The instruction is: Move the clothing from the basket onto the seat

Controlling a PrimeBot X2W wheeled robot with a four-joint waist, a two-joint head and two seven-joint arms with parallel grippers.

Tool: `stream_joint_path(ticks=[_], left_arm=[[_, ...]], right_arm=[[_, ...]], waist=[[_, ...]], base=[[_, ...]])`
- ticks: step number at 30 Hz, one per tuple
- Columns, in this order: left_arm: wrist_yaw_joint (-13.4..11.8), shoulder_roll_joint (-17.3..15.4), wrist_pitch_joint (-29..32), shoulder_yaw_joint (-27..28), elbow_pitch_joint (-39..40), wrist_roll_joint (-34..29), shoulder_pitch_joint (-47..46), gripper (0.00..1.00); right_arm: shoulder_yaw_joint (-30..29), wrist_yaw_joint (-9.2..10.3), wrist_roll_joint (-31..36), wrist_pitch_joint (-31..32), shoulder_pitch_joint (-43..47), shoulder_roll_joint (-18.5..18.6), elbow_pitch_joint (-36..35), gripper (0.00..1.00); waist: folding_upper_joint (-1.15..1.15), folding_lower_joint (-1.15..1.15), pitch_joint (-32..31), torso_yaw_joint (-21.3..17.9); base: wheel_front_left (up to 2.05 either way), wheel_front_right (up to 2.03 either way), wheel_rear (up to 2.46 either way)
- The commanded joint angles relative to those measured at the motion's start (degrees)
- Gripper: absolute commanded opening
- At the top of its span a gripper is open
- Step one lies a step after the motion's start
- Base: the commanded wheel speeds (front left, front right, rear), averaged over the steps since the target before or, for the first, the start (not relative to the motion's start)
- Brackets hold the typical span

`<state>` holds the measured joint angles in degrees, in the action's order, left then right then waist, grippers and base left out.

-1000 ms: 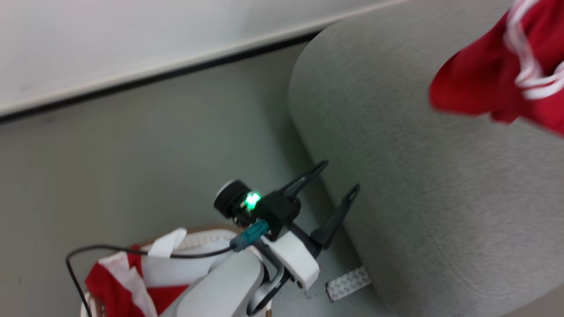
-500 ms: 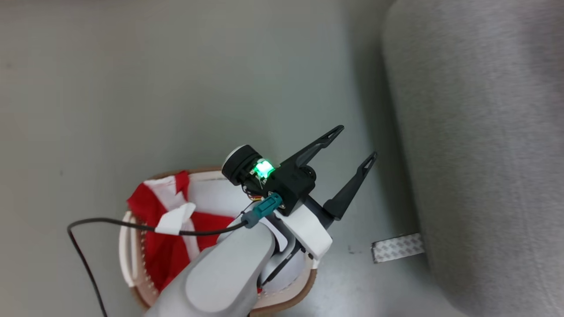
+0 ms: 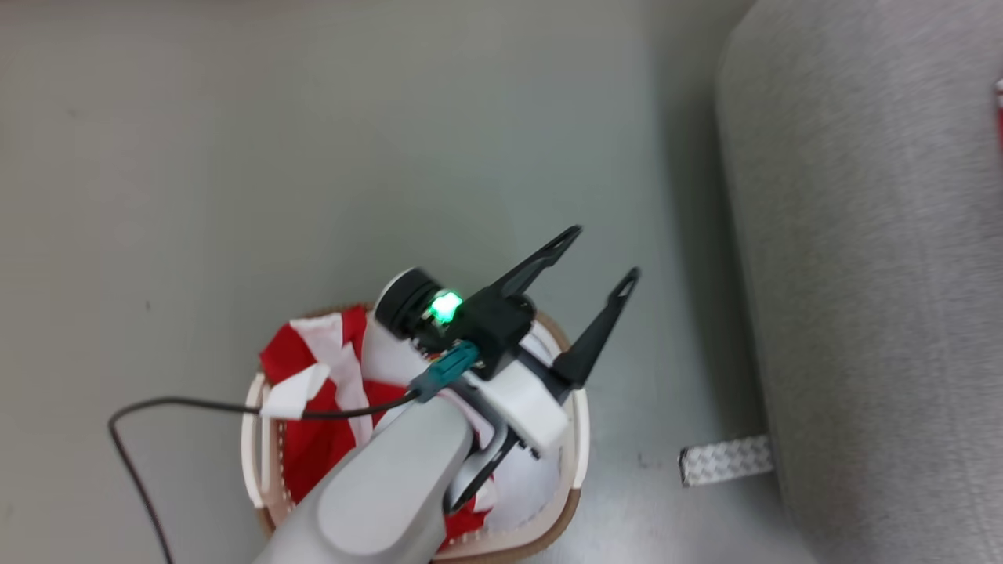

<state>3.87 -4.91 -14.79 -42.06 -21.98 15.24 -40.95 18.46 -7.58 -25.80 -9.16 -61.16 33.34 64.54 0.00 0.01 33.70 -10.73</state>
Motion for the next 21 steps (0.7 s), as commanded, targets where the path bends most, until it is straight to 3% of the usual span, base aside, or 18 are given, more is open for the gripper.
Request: stream_joint_path(ticks=[1,8,13,21], left_arm=[[-0.2,-0.7,-0.4,0.5,-0.4,0.6,1.6,1.0],[-1.6,-2.8,-0.4,4.7,1.3,2.7,7.4,1.0],[-3.0,-4.5,-0.4,9.7,3.6,4.3,12.3,1.0],[-4.9,-6.2,-0.4,18.3,7.5,5.9,20.9,1.0]], right_arm=[[1.3,0.16,-0.9,-0.2,0.4,0.3,0.0,1.0],[10.5,0.16,-6.2,2.0,3.5,1.4,-5.1,1.0],[15.5,0.16,-11.1,-1.2,4.7,3.3,-11.9,1.0],[16.3,0.15,-21.9,-4.5,11.2,3.4,-23.2,1.0]], waist=[[0.0,-0.01,-4.0,-1.4],[0.0,-0.01,-14.1,-4.2],[0.0,-0.01,-20.9,-4.7],[0.0,-0.01,-31.3,-2.1]], base=[[0.0,0.0,0.0],[0.0,0.0,0.0],[0.0,0.0,0.0],[0.0,0.0,0.0]])
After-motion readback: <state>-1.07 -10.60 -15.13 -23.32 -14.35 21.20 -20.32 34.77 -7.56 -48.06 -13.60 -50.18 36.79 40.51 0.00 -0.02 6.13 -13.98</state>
